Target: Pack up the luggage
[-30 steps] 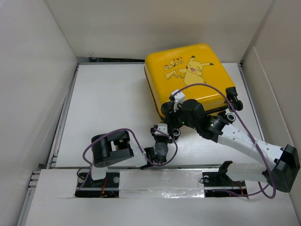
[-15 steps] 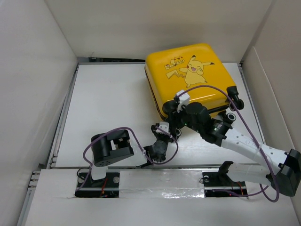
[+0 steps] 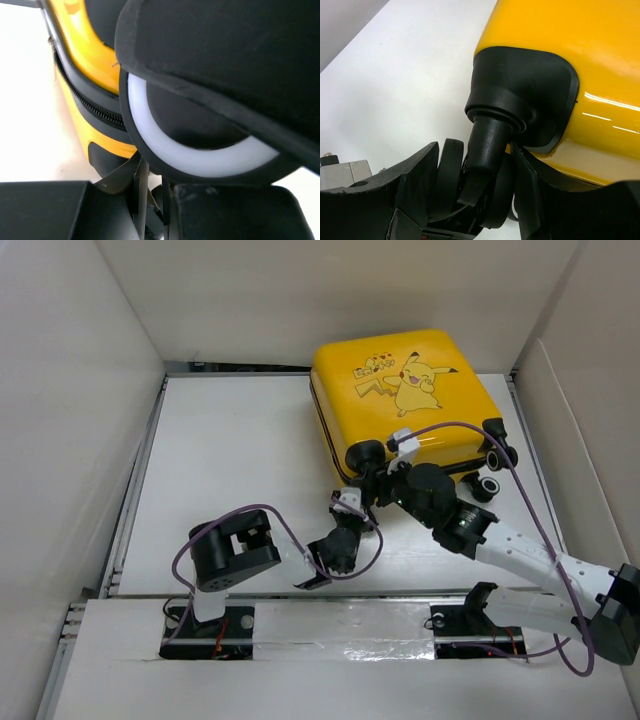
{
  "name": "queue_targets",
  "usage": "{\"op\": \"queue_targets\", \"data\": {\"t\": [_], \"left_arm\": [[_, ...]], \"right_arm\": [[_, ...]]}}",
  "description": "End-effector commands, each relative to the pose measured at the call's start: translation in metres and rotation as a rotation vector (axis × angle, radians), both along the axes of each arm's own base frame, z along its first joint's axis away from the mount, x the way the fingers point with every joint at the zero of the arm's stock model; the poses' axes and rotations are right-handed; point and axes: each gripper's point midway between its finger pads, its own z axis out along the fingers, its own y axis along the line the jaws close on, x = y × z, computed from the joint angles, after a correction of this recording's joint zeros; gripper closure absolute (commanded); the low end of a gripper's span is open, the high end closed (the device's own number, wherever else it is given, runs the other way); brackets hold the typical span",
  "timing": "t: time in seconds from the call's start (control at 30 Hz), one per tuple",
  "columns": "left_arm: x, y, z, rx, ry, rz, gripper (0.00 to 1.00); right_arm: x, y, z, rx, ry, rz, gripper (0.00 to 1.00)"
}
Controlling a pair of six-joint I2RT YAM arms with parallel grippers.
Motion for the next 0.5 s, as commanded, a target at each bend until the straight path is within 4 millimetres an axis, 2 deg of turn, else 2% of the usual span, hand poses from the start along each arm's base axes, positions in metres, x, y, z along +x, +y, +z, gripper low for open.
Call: {"op": "queue_targets", "data": {"t": [0.0, 0.07, 0.1, 0.13, 0.17, 0.2, 0.27, 0.3, 0.37, 0.4, 0.47], "left_arm": [[0.023, 0.046, 0.174, -0.494, -0.395, 0.063, 1.00], [0.020, 0.055, 0.173, -0.476, -0.391, 0.071, 1.00], [0.019, 0.061, 0.162, -0.439, -0.376, 0.079, 1.00], [0.017, 0.066, 0.161, -0.429, -0.375, 0.082, 1.00], [0.016, 0.069, 0.157, -0.414, -0.368, 0.087, 1.00], [0.015, 0.076, 0.143, -0.378, -0.346, 0.098, 1.00], [0.008, 0.083, 0.137, -0.358, -0.331, 0.096, 1.00], [0.007, 0.091, 0.124, -0.320, -0.311, 0.109, 1.00], [0.000, 0.097, 0.116, -0.267, -0.294, 0.126, 1.00], [-0.003, 0.104, 0.105, -0.235, -0.270, 0.143, 1.00], [-0.006, 0.116, 0.105, -0.226, -0.265, 0.155, 1.00]], "right_arm": [[-0.128, 0.062, 0.060, 0.223, -0.016, 0.629, 1.00], [-0.123, 0.051, 0.062, 0.222, -0.028, 0.586, 1.00], [-0.118, 0.047, 0.057, 0.212, -0.026, 0.555, 1.00], [-0.118, 0.042, 0.059, 0.212, -0.037, 0.542, 1.00], [-0.111, 0.035, 0.050, 0.184, -0.027, 0.506, 1.00], [-0.102, 0.029, 0.046, 0.165, -0.027, 0.451, 1.00], [-0.093, 0.015, 0.033, 0.116, -0.003, 0.385, 1.00], [-0.084, 0.007, 0.030, 0.105, -0.005, 0.343, 1.00], [-0.079, -0.003, 0.023, 0.092, 0.000, 0.308, 1.00], [-0.076, -0.008, 0.021, 0.086, -0.001, 0.293, 1.00], [-0.070, -0.019, 0.010, 0.068, 0.016, 0.256, 1.00]]}}
